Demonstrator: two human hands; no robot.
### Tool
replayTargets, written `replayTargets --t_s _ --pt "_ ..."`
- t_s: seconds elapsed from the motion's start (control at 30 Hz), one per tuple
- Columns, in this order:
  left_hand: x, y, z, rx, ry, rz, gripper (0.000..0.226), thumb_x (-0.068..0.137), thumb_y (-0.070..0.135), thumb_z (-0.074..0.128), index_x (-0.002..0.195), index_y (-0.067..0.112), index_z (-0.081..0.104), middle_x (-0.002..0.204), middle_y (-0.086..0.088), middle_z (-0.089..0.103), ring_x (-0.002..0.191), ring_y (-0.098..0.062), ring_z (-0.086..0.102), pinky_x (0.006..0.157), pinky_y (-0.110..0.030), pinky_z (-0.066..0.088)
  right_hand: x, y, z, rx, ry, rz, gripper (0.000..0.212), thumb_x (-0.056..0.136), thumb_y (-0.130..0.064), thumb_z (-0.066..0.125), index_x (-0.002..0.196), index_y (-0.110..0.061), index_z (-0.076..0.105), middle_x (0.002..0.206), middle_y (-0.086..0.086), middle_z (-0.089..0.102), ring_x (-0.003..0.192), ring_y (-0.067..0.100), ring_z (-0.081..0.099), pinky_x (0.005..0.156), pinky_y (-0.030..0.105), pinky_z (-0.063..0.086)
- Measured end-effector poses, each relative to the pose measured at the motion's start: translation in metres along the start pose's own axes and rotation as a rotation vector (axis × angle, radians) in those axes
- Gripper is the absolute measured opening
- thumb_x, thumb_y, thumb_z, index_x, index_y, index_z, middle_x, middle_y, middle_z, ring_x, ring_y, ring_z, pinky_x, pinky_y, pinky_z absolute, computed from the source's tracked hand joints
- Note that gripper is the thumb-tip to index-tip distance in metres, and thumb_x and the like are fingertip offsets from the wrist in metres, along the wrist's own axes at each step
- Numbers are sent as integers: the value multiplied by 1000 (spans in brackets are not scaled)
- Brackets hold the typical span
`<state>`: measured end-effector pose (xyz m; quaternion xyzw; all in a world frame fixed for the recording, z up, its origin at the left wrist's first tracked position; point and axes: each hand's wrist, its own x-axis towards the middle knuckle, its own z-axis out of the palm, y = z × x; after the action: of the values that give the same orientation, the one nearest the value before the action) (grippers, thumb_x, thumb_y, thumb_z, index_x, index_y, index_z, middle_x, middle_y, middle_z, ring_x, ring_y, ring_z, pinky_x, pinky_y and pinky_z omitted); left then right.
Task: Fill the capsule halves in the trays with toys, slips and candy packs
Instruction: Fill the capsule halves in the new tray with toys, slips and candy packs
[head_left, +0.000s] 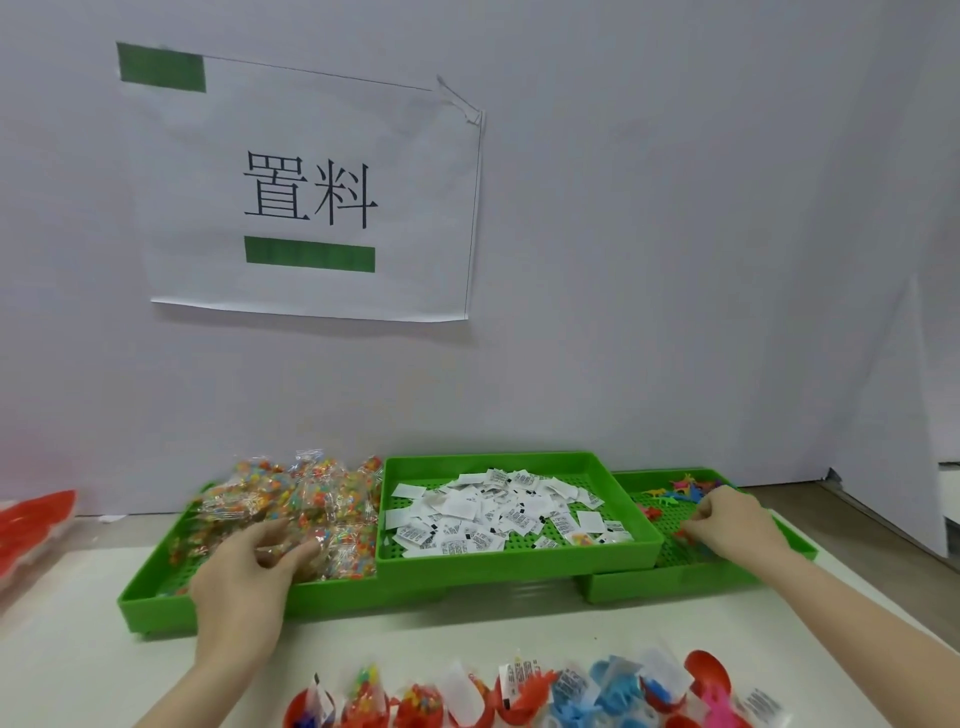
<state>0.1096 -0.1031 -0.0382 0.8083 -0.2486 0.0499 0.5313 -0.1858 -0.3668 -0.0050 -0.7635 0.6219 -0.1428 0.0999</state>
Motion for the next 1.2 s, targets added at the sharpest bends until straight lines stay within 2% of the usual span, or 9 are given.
replayTargets --t_s 0.17,0.43,0.53,0.63,0.73,0.83,0.9,1.0,1.2 --pt "2 -3 2 -16 -11 30 24 76 15 73 95 1 71 89 -14 70 80 -21 55 79 -36 43 -8 -17 0 80 245 -124 26 89 -18 50 79 2 62 75 17 64 67 29 52 60 32 36" --pt "2 -3 3 44 -8 31 17 77 18 73 88 6 73 79 -11 68 85 -30 60 92 -48 41 -22 -59 5 122 175 -245 50 97 -38 30 51 -17 33 62 5 52 60 20 43 59 29 31" --pt "1 -2 2 49 -10 37 14 77 18 73 85 6 73 72 -7 65 83 -31 60 90 -48 41 -24 -70 9 61 111 -347 48 97 -36 32 54 -16 31 52 -2 39 57 20 44 56 28 32" --pt "1 -2 2 48 -18 46 13 76 17 73 84 7 73 71 -6 64 82 -30 60 90 -50 42 -25 -72 8 -127 97 -417 35 97 -29 31 67 -15 41 66 -1 50 70 23 49 61 29 31" --pt "1 -2 2 47 -26 49 13 76 18 73 84 8 73 70 -3 63 82 -30 60 90 -51 42 -23 -74 9 -200 -5 -502 32 95 -38 38 95 -14 59 92 3 65 88 23 57 68 29 34" --pt "1 -2 2 41 -27 55 12 77 18 73 84 8 73 67 2 59 82 -29 60 91 -52 41 -22 -78 8 -302 -46 -511 50 84 -58 49 107 -17 66 103 -1 68 101 21 57 81 32 30" --pt "1 -3 2 42 -27 58 13 76 17 73 84 8 73 68 1 59 81 -29 60 91 -52 41 -21 -82 6 -286 -41 -473 48 79 -59 56 101 -19 70 97 -4 69 98 18 59 83 32 29" --pt "2 -4 3 28 -26 50 15 75 17 74 86 7 74 71 -2 63 82 -28 59 92 -52 40 -23 -83 5 -138 -48 -396 29 74 -50 68 88 -25 72 64 -14 59 77 11 57 78 28 36" --pt "1 -3 1 -75 7 47 21 72 11 75 92 2 73 90 -16 72 83 -17 53 84 -34 40 -26 -79 4 173 31 -347 28 73 -42 73 62 -26 53 58 -14 46 60 5 45 60 24 33"
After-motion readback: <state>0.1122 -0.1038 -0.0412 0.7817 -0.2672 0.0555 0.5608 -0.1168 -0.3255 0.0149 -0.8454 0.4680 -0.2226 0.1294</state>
